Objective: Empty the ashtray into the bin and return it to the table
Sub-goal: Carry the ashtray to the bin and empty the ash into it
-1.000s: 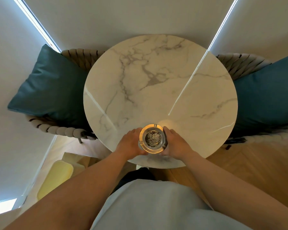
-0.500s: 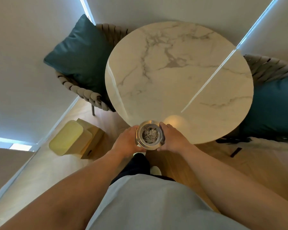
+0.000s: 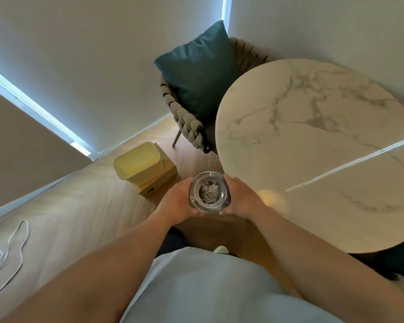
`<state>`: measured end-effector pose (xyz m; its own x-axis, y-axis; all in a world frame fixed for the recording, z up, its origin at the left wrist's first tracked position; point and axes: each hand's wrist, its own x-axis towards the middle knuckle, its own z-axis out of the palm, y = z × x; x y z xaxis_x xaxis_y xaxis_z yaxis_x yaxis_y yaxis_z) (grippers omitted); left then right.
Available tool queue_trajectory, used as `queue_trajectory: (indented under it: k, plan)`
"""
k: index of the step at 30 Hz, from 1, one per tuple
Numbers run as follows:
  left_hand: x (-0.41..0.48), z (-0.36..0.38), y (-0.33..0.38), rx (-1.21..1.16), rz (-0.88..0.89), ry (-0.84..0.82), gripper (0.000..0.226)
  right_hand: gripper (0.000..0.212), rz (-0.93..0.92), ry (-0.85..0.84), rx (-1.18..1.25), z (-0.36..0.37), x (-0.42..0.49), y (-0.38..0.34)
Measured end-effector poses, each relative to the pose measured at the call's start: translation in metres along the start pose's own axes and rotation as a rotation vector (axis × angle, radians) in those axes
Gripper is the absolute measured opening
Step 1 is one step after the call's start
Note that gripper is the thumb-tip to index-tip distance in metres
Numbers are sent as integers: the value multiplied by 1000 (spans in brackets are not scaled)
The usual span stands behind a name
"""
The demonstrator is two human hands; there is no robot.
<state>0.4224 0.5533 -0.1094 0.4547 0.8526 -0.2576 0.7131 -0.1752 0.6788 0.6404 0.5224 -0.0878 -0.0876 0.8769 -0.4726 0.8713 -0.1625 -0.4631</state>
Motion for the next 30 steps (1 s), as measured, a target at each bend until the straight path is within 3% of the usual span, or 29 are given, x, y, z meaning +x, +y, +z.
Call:
queue_trajectory:
  k: [5, 11, 30]
  plan:
    - [-8, -30, -39, -35, -103, 89, 92, 126, -90, -61, -63, 5, 45, -47]
    - [-13, -100, -111, -105, -214, 164, 94, 114, -200, -110, -111, 21, 115, -137]
    - [20, -216, -219, -143, -320, 210, 95, 106, -244, -209, -131, 35, 247, -265]
